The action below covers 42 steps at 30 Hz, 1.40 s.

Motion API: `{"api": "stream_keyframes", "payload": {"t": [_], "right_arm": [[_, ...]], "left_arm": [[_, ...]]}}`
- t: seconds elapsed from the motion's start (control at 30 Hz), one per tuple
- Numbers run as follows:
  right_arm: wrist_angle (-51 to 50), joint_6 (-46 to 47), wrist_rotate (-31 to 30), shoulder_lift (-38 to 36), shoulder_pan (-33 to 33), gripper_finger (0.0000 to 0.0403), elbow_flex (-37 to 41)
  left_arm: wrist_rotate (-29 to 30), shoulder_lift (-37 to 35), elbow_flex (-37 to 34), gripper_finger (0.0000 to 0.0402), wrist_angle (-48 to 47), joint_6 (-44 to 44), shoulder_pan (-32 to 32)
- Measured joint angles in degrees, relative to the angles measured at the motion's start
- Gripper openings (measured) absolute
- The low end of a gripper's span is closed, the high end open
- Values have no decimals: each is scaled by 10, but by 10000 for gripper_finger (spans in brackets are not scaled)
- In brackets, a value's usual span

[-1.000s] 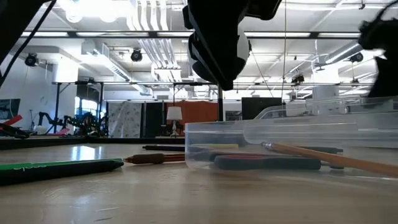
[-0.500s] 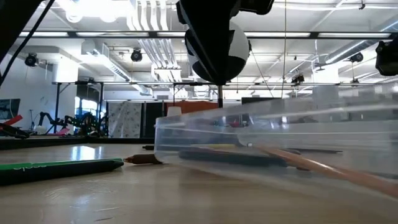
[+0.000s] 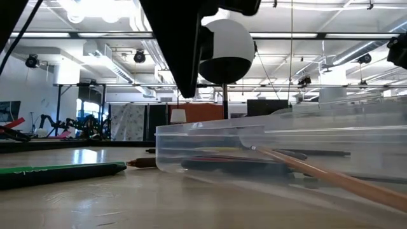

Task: Pick & place school supplies into a supply box
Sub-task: Put the green pen into the supply box

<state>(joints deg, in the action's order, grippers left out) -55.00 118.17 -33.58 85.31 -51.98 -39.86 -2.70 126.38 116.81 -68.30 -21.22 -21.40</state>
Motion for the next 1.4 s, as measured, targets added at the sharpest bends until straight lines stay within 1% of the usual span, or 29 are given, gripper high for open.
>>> {"api": "stream_keyframes", "payload": {"t": [0.2,0.37,0.63,0.73,0.9,1.0,1.1,1.17,1.23,1.3,1.4], "right_arm": [[-2,-17,-13,0,0,9,0],[-3,-52,-37,-5,0,9,0],[-3,-161,-129,-33,1,9,-5],[-8,-153,-146,-56,6,9,-5],[-23,-82,-160,-104,13,9,3],[-24,-40,-178,-131,14,9,22],[-22,-5,-174,-155,14,9,55],[-10,2,-162,-170,14,9,83],[13,-2,-148,-190,12,9,113],[57,-45,-134,-215,12,9,138],[139,-173,-123,-262,12,9,169]], "left_arm": [[31,-18,-13,113,12,-23,0],[32,-19,-27,113,13,-24,0],[39,-20,-28,113,31,-34,0],[45,-20,-30,113,36,-16,2],[45,-20,-51,113,77,44,14],[45,-20,-59,113,85,52,25],[45,-20,-52,113,84,25,33],[43,-20,-40,113,88,9,37],[42,-20,-26,113,88,-30,43],[42,-20,-12,113,88,-99,47],[43,-21,5,113,92,-208,48]]}}
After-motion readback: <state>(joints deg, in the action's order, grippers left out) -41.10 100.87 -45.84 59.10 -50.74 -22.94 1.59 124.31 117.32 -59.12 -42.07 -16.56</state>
